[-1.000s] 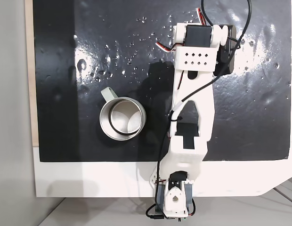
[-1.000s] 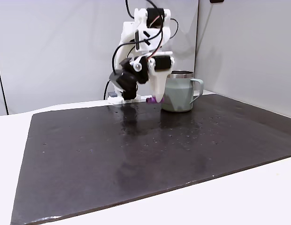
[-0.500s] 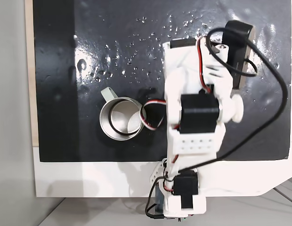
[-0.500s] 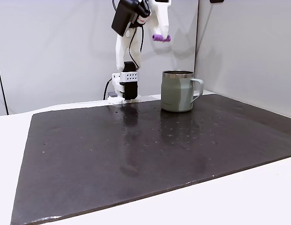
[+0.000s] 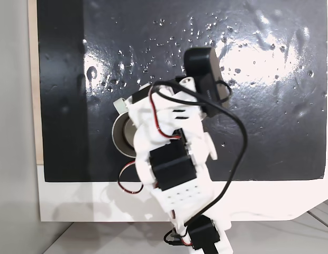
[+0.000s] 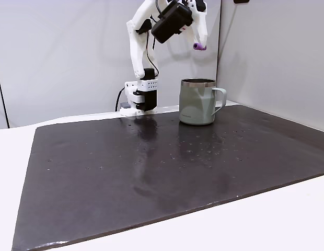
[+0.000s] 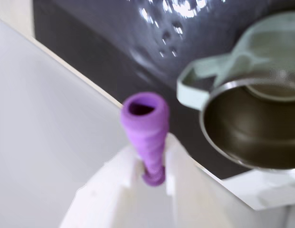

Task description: Grasp a pengrip and put it in the cup.

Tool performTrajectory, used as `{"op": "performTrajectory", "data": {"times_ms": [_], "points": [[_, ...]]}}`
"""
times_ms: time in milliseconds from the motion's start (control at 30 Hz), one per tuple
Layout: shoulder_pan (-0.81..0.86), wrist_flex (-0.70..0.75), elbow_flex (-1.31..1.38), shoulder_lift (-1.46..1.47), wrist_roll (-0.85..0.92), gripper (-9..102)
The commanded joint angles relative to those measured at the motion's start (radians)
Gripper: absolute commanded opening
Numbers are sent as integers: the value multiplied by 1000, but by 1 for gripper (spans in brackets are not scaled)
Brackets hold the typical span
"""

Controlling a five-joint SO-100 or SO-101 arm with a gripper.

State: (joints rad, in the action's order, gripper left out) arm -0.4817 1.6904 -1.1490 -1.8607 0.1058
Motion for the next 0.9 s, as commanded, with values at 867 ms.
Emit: {"op": "performTrajectory", "data": {"times_ms": [867], "points": [[-225, 8, -379, -212, 195, 12]]}}
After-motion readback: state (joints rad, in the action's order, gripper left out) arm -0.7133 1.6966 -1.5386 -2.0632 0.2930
